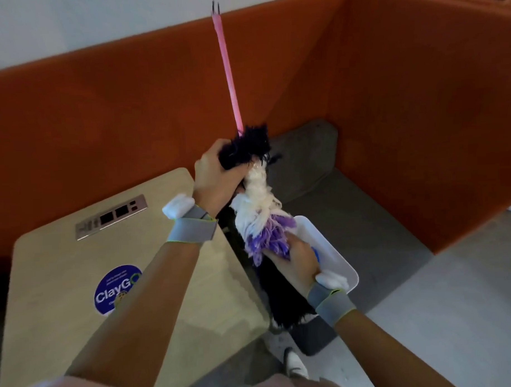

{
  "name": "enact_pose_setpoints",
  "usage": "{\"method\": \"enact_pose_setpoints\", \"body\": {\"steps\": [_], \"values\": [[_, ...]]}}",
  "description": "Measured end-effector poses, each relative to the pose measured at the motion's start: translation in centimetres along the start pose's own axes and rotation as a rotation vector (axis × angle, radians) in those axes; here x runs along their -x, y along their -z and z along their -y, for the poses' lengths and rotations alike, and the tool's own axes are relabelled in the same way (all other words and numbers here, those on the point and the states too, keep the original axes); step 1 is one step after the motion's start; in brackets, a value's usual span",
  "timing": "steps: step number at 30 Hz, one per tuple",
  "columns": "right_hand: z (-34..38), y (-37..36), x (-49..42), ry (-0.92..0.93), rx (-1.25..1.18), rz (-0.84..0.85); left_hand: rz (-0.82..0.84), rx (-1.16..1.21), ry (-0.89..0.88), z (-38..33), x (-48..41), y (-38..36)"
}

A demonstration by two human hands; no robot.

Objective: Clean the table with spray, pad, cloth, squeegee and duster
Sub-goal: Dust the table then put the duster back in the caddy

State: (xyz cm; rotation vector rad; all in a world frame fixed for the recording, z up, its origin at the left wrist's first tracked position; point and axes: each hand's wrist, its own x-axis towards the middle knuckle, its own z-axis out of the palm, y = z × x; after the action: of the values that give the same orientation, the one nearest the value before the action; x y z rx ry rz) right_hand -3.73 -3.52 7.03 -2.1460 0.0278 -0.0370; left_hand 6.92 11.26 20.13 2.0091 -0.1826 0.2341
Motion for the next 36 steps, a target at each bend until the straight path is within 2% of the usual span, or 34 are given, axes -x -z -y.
{"method": "enact_pose_setpoints", "body": {"steps": [3, 5, 7, 9, 11, 12, 14, 17, 27, 36], "values": [[-0.2, 2.0, -3.0, 0.131, -0.042, -0.094, -0.052, 0.016, -0.063, -2.2, -2.2, -1.0], [-0.7, 3.3, -4.8, 0.138, -0.077, -0.091, -0.073, 0.013, -0.087, -3.1, -3.4, -2.0], [-1.2, 4.4, -5.9, 0.050, -0.124, 0.052, -0.069, -0.040, -0.110, -3.2, -3.7, -2.3], [-2.8, 5.2, -7.2, -0.032, -0.109, 0.314, -0.021, -0.105, -0.120, -2.2, -3.4, -2.6], [-4.5, 5.4, -8.3, -0.064, -0.100, 0.490, 0.015, -0.136, -0.114, -0.5, -2.6, -2.8], [-4.8, 5.3, -8.5, -0.105, -0.135, 0.488, 0.025, -0.141, -0.105, 0.2, -1.9, -2.6], [-5.6, 4.5, -9.0, -0.190, -0.173, 0.380, 0.014, -0.156, -0.073, 1.6, -1.1, -2.4], [-6.7, 2.3, -9.5, -0.205, 0.046, 0.272, -0.022, -0.144, -0.016, 3.1, -0.2, -2.2], [-6.6, -1.8, -10.9, -0.039, 0.448, 0.515, -0.142, -0.117, 0.120, 5.7, 2.1, -1.6], [-7.4, -2.5, -10.9, 0.097, 0.610, 0.487, -0.150, -0.112, 0.143, 5.5, 2.8, -1.7]]}}
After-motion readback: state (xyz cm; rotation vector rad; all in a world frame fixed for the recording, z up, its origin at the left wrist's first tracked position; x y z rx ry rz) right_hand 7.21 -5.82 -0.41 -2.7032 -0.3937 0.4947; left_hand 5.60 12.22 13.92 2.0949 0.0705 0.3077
